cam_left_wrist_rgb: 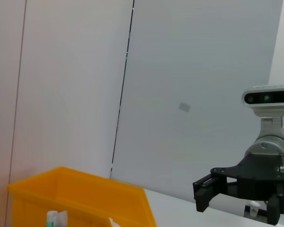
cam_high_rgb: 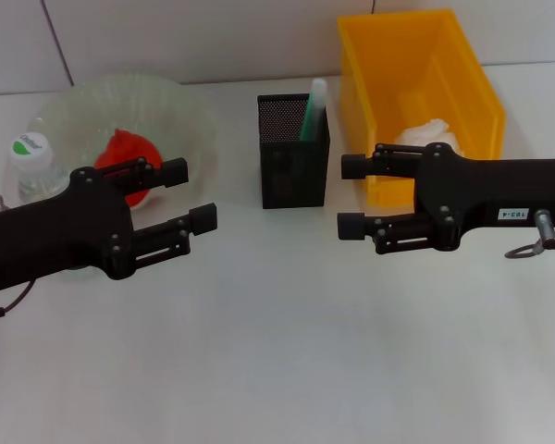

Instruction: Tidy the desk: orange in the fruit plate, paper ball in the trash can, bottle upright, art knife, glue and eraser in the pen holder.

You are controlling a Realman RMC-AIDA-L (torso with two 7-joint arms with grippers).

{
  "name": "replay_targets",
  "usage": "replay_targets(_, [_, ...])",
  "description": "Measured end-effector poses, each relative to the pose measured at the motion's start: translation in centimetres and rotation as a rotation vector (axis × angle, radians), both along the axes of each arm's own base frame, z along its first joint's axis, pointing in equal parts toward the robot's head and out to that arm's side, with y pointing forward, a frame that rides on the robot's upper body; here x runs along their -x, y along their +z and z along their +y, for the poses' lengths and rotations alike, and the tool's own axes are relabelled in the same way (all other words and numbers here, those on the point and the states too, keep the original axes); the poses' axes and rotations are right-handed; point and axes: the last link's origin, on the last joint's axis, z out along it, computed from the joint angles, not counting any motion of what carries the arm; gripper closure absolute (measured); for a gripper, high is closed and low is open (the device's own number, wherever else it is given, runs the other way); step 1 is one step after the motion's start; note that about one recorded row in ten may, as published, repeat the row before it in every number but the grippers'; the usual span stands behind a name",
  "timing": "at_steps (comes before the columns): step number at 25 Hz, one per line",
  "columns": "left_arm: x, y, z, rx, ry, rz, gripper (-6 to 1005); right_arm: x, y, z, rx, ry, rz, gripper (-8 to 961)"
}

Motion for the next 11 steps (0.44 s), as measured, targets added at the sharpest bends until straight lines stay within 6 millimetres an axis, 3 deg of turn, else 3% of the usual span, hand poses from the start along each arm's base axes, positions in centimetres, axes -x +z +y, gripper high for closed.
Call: replay_targets(11, [-0.18, -0.22, 0.04, 0.009, -0.007, 0.001, 332, -0.01, 0.11, -0.04, -0.008, -0.002, 0.013, 121])
